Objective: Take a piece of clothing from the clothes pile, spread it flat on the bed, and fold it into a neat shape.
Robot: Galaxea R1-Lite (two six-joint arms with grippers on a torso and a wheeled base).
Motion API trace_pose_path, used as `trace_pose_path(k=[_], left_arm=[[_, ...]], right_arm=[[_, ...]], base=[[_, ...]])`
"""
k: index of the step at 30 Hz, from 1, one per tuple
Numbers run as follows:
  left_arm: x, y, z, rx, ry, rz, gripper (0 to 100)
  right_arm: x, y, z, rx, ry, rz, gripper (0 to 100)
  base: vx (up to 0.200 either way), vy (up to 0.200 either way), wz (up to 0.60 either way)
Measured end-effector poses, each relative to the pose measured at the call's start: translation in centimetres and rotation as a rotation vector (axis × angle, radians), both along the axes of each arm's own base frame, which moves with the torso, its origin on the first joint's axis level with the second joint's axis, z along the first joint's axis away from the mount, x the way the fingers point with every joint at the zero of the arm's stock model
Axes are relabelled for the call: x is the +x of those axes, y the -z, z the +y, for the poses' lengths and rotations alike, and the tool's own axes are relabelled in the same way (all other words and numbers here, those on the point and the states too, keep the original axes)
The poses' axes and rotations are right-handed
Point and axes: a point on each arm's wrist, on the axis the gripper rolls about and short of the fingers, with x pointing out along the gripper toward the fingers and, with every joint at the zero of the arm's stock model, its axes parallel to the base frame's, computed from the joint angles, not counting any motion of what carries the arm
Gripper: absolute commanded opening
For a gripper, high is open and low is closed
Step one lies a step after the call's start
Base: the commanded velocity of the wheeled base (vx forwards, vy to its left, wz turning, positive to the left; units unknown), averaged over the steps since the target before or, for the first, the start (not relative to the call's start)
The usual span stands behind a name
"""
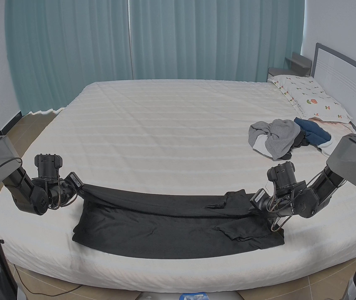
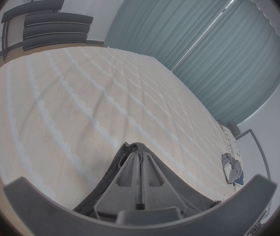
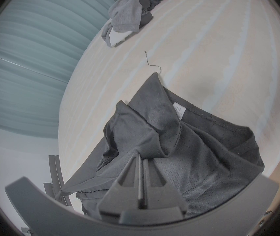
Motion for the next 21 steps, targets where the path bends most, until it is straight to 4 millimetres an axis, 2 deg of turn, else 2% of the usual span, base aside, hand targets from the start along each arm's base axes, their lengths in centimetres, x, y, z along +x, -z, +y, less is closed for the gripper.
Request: trace_pose_path(k=[11,17,21], left_arm=[[0.1,-0.3,0.0,-0.001,0.0,-0.011,0],[0.9,-1.0,0.0,-0.009,-0.01,-0.051,0],[1.9,-2.2,0.1,-0.034,-0.028,-0.156,0]], right_arm=[[0.5,-2.6,-0.9,0.008,0.009,-0.079,0],[2.4,-4.9,-0.9,0.034,0.023,-0.185,0],[4.2,-6.9,-0.7,0.046,0.054,-0.301,0]], base=[[0.0,0.0,0.0],[0.0,0.0,0.0],[0.0,0.0,0.0]])
